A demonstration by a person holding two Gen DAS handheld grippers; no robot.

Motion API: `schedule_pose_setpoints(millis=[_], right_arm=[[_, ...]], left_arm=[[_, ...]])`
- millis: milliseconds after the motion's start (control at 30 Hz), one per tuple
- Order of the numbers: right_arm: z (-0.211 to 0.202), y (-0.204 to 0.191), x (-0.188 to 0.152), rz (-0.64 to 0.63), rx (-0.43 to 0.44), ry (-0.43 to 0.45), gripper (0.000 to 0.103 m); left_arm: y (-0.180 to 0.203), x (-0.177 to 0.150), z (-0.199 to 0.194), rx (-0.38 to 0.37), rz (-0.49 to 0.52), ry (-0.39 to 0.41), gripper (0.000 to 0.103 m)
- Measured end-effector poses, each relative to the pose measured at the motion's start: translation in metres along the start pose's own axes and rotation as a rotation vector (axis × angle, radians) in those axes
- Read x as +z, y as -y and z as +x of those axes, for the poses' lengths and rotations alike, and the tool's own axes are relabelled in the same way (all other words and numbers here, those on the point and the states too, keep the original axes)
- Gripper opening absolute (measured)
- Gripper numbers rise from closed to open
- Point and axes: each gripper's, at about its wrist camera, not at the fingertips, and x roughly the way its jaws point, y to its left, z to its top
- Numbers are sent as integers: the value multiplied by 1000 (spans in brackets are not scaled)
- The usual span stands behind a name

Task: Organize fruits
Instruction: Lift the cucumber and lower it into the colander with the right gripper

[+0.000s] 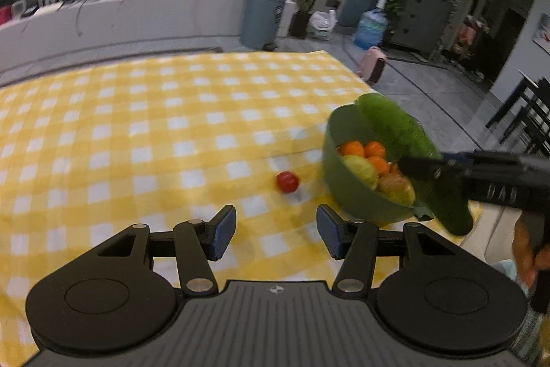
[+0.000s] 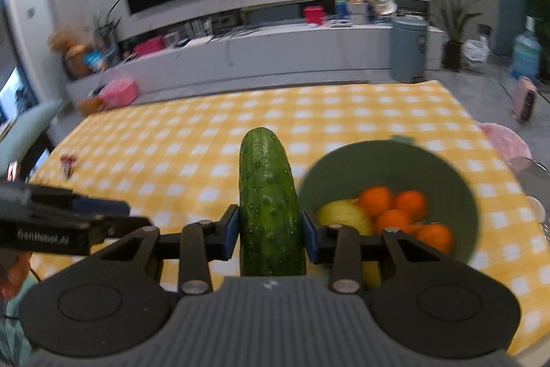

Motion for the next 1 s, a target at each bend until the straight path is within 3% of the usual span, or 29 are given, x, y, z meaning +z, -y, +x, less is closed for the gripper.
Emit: schedule_pose_setpoints(millis=[233,500,833,1000], right_arm=[[0,54,21,31,-88,-35,35],[30,94,23,27,-119,-117,35],[70,101,26,-87,-91,-215,35],[89,104,26,-99,-103,-232,35]], left_arm=[[14,7,32,-43,50,-31,63],[27,17,81,5,133,-106,56],[17,26,135,20,141,-166,55],[11,24,148,25,124,-179,49]])
